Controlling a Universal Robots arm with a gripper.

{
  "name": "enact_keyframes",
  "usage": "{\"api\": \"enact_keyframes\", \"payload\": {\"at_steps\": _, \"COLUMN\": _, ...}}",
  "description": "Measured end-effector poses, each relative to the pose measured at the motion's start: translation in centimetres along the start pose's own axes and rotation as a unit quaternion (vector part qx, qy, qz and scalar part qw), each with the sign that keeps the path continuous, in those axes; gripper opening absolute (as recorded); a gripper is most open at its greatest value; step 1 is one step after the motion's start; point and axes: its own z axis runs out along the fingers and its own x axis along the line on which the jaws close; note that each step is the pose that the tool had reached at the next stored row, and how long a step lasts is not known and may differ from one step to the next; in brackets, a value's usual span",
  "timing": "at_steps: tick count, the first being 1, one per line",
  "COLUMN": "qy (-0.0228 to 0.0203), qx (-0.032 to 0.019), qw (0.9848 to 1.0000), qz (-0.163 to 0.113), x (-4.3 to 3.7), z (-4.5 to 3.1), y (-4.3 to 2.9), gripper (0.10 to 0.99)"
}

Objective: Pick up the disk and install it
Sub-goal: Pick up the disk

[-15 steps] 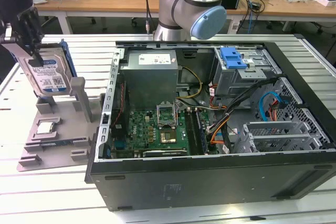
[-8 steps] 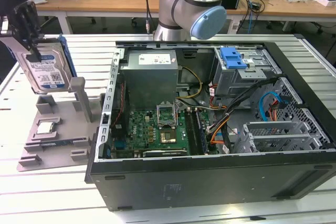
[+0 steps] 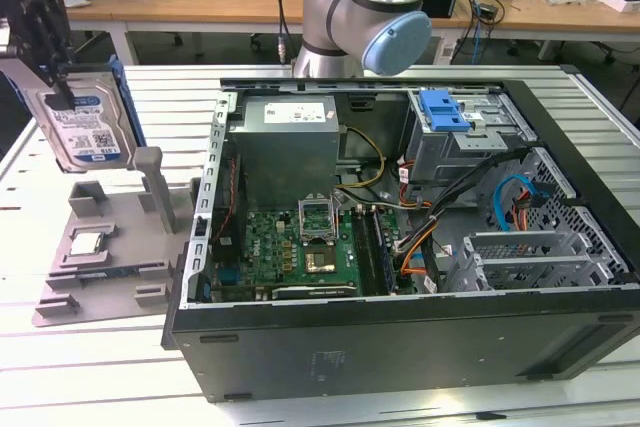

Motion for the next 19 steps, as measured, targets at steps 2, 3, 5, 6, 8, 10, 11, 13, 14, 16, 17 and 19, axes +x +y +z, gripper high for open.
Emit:
{"api": "enact_keyframes", "payload": {"at_steps": 2, "qy": 0.0000, "qx": 0.0000, "qw": 1.0000, "qz": 0.000, "x": -0.02, "z": -0.28, "y": -0.01, "gripper": 0.369}}
{"api": "enact_keyframes", "payload": {"at_steps": 3, "qy": 0.0000, "qx": 0.0000, "qw": 1.0000, "qz": 0.000, "x": -0.03, "z": -0.42, "y": -0.01, "gripper": 0.369}}
{"api": "enact_keyframes", "payload": {"at_steps": 5, "qy": 0.0000, "qx": 0.0000, "qw": 1.0000, "qz": 0.000, "x": -0.05, "z": -0.73, "y": -0.02, "gripper": 0.369}}
{"api": "enact_keyframes", "payload": {"at_steps": 6, "qy": 0.0000, "qx": 0.0000, "qw": 1.0000, "qz": 0.000, "x": -0.06, "z": -0.91, "y": -0.03, "gripper": 0.369}}
{"api": "enact_keyframes", "payload": {"at_steps": 8, "qy": 0.0000, "qx": 0.0000, "qw": 1.0000, "qz": 0.000, "x": -0.08, "z": -1.22, "y": -0.03, "gripper": 0.369}}
{"api": "enact_keyframes", "payload": {"at_steps": 10, "qy": 0.0000, "qx": 0.0000, "qw": 1.0000, "qz": 0.000, "x": -0.12, "z": -1.68, "y": -0.05, "gripper": 0.369}}
{"api": "enact_keyframes", "payload": {"at_steps": 11, "qy": 0.0000, "qx": 0.0001, "qw": 1.0000, "qz": 0.000, "x": -0.13, "z": -1.78, "y": -0.05, "gripper": 0.369}}
{"api": "enact_keyframes", "payload": {"at_steps": 13, "qy": 0.0000, "qx": 0.0000, "qw": 1.0000, "qz": 0.000, "x": -0.14, "z": -2.03, "y": -0.06, "gripper": 0.369}}
{"api": "enact_keyframes", "payload": {"at_steps": 14, "qy": 0.0000, "qx": 0.0000, "qw": 1.0000, "qz": 0.000, "x": -0.15, "z": -2.17, "y": -0.06, "gripper": 0.369}}
{"api": "enact_keyframes", "payload": {"at_steps": 16, "qy": 0.0000, "qx": -0.0001, "qw": 1.0000, "qz": 0.000, "x": -0.18, "z": -2.46, "y": -0.07, "gripper": 0.369}}
{"api": "enact_keyframes", "payload": {"at_steps": 17, "qy": 0.0000, "qx": 0.0000, "qw": 1.0000, "qz": 0.000, "x": -0.20, "z": -2.73, "y": -0.07, "gripper": 0.369}}
{"api": "enact_keyframes", "payload": {"at_steps": 19, "qy": 0.0000, "qx": 0.0000, "qw": 1.0000, "qz": 0.000, "x": -0.23, "z": -3.22, "y": -0.08, "gripper": 0.369}}
